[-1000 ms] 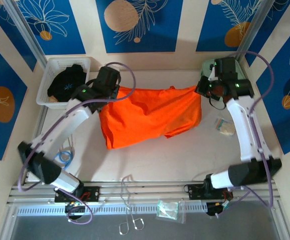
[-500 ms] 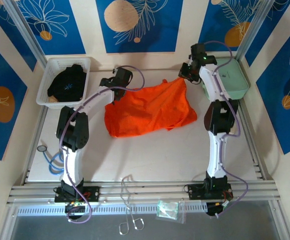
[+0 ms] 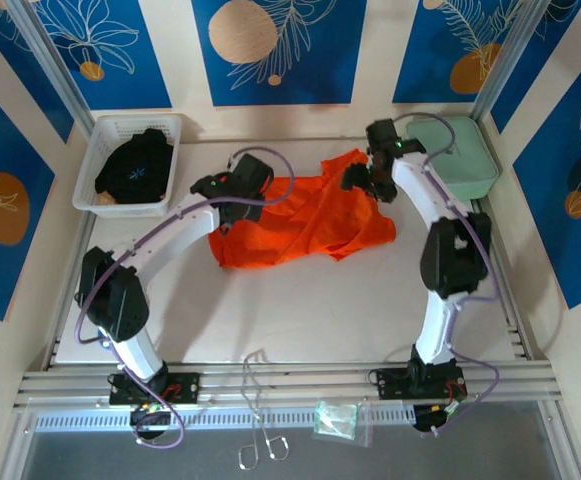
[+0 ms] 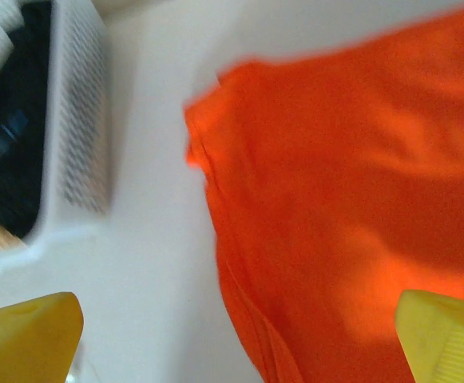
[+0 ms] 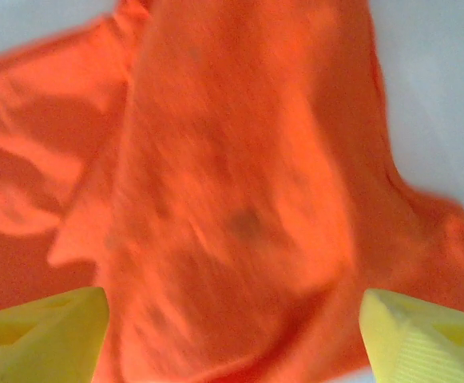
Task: Fold and stack the t-shirts
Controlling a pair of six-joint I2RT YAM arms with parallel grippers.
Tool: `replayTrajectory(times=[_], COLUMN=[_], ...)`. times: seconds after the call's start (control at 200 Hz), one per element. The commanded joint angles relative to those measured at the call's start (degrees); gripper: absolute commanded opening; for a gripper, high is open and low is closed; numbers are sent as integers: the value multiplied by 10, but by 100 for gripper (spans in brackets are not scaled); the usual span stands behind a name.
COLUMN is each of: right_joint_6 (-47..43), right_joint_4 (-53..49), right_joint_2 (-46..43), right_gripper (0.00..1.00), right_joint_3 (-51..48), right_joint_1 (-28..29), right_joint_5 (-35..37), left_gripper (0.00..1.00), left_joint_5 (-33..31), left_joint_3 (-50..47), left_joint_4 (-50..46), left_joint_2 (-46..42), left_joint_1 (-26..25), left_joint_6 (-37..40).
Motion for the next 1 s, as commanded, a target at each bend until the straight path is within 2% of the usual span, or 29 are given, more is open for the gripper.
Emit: replayTrajectory(times=[0.0,0.11,0.23,0.335,0.57,0.66,0.695,0.761,0.876,0.936,0.961,0.986,0.996], right_joint_6=[48,68,75,81,86,89,89,88,86,81,78,76,75], right_joint_4=[70,120,151,171,190,200,199,195,179,163,155,145,140], right_joint_2=[-84,-125,-115,-100,-25,-9,-5,-7,-41,-69,-82,-93,-99], right_gripper=[81,78,72,68,66,56,45,25,0,0,0,0,0], right_joint_3=[-136,-249,-301,-309,-275,-268,-263,-255,-250,-248,-246,-245,-244], right_joint_1=[-23,-44,-65,-75,-88,-90,-90,-90,-86,-81,-78,-76,-75], right_joint_5=[8,-26,-60,-57,-40,-40,-40,-42,-44,-40,-38,-34,-33], left_gripper=[100,100,100,98,86,81,78,67,44,26,16,1,0], left_joint_5=[84,120,143,138,128,129,132,137,149,156,158,157,156], left_joint_3=[-107,-170,-197,-204,-209,-211,-213,-216,-219,-220,-221,-222,-223], left_joint_4=[-22,35,97,131,176,182,187,195,208,211,212,211,211], left_joint_2=[-12,-17,-11,-2,36,46,48,53,68,75,75,75,74], left_joint_1=[6,7,6,6,8,10,11,15,22,27,27,29,29], left_joint_6=[-92,-122,-139,-147,-139,-130,-126,-119,-105,-101,-100,-100,-100])
